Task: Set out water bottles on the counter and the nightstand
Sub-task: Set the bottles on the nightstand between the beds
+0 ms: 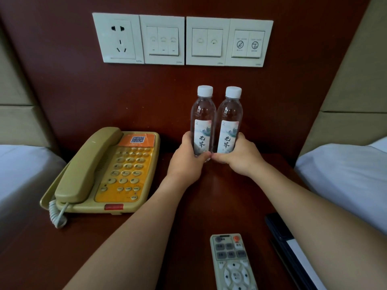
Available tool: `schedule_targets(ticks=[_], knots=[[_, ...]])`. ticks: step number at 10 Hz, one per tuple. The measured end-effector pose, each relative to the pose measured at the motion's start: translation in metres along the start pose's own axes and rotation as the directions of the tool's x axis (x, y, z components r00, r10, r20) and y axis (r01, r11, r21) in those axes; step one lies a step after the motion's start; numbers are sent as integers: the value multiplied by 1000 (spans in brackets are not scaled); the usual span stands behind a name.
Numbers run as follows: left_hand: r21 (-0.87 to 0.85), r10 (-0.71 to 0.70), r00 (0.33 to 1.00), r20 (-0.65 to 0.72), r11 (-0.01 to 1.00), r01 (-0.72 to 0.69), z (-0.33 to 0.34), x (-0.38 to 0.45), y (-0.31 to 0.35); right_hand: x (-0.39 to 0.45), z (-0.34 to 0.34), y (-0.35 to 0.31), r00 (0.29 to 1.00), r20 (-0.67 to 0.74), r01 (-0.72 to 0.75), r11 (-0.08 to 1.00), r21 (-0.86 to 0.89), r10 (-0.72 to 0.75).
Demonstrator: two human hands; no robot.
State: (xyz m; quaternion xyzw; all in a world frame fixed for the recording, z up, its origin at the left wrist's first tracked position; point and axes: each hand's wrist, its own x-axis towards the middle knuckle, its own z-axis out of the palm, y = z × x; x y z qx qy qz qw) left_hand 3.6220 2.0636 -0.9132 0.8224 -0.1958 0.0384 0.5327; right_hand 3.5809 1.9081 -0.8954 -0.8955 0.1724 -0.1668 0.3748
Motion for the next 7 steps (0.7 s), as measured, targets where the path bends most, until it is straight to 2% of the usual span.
schedule_targets(ticks=[3,7], knots=[[15,-11,1000,-8,1000,11,1,-2,1,-3,4,1,1000,-9,-23,1000,-1,23],[1,10,1000,-13,1000,-10,-1,-4,2,-3,-3,-1,993,106,-60,997,53,54]])
